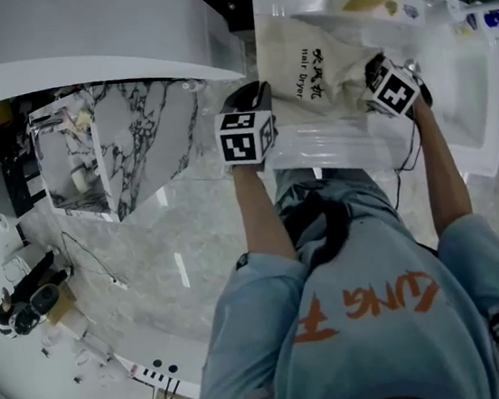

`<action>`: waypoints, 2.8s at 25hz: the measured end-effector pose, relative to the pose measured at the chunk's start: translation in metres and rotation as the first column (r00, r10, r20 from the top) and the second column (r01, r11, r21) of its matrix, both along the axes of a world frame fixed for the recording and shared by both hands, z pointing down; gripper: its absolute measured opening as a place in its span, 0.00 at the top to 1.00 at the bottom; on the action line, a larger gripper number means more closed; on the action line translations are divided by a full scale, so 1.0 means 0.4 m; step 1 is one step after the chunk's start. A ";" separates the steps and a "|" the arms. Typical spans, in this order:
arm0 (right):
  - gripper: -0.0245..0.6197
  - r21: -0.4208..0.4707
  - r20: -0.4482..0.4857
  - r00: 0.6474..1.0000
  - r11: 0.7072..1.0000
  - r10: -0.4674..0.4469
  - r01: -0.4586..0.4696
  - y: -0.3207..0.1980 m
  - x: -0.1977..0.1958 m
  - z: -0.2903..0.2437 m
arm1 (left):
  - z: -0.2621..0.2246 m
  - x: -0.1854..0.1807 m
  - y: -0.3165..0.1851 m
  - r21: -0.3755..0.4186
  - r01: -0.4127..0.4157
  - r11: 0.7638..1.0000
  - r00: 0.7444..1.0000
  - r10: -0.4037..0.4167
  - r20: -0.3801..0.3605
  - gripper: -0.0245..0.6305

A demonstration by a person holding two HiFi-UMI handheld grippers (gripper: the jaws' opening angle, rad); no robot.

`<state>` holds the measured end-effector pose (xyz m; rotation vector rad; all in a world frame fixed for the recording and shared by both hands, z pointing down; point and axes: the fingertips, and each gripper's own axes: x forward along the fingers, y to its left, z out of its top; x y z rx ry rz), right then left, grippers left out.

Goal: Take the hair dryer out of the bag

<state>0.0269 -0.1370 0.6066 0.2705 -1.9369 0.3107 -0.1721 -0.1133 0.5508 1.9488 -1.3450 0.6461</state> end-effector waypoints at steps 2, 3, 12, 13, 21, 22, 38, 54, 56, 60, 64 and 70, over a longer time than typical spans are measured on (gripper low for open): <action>0.62 0.008 0.022 1.000 1.000 0.015 -0.015 0.006 0.005 -0.017 | 0.000 -0.007 -0.006 0.007 0.021 1.000 1.000 -0.021 0.000 0.91; 0.62 0.003 0.037 0.999 1.000 0.023 -0.023 0.015 0.009 -0.026 | 0.000 -0.009 -0.008 0.011 0.035 0.999 0.999 -0.035 -0.003 0.92; 0.62 0.084 0.142 0.987 0.992 0.080 -0.092 0.047 0.065 -0.126 | -0.034 0.005 -0.042 0.100 0.126 0.987 0.990 -0.131 0.044 0.93; 0.62 0.095 0.154 0.984 0.990 0.085 -0.100 0.049 0.072 -0.138 | -0.038 0.009 -0.045 0.112 0.135 0.984 0.989 -0.141 0.048 0.93; 0.62 0.180 0.231 0.973 0.981 0.026 -0.069 0.109 0.123 -0.195 | -0.065 0.016 -0.071 0.189 0.234 0.954 0.961 -0.257 0.106 0.94; 0.62 0.186 0.233 0.972 0.981 0.014 -0.059 0.120 0.131 -0.197 | -0.066 0.011 -0.074 0.195 0.256 0.947 0.954 -0.280 0.108 0.94; 0.62 0.192 0.211 0.892 0.878 0.399 -0.438 0.103 0.440 -0.215 | -0.159 -0.106 -0.114 0.271 0.419 0.867 0.870 -0.468 0.152 0.84; 0.61 0.055 0.274 0.607 0.618 0.746 -0.785 0.063 0.617 -0.187 | -0.383 0.403 -0.216 0.540 0.062 0.839 0.998 -0.049 -0.039 0.96; 0.61 0.026 0.274 0.558 0.574 0.783 -0.818 0.056 0.632 -0.176 | -0.382 0.461 -0.212 0.540 0.022 0.841 0.999 -0.003 -0.036 0.96; 0.61 -0.012 0.238 0.502 0.519 0.831 -0.854 0.038 0.664 -0.135 | -0.368 0.573 -0.203 0.526 -0.035 0.850 0.996 0.071 -0.047 0.96; 0.61 -0.026 0.170 0.478 0.489 0.862 -0.872 0.012 0.701 -0.074 | -0.321 0.690 -0.188 0.488 -0.108 0.866 0.987 0.153 -0.054 0.96; 0.61 -0.066 0.041 0.425 0.427 0.904 -0.902 -0.012 0.731 0.039 | -0.221 0.766 -0.192 0.410 -0.155 0.899 0.979 0.194 -0.057 0.96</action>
